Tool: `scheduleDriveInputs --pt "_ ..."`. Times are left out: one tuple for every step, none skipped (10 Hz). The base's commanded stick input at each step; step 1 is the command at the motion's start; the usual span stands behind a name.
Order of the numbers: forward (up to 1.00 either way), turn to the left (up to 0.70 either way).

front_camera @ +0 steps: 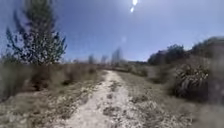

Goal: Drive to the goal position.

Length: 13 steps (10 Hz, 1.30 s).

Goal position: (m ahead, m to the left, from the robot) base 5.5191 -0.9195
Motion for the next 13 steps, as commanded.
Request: scheduleDriveInputs --pt "0.7 0.0" --pt "0.7 0.0" --pt "0.7 0.0" --pt "0.7 0.0" --pt "0.7 0.0" --pt "0.7 0.0" --pt "0.7 0.0" --pt "0.7 0.0" --pt "0.7 0.0" --pt "0.7 0.0" --pt "0.7 0.0" --pt "0.7 0.0" --pt "0.7 0.0"
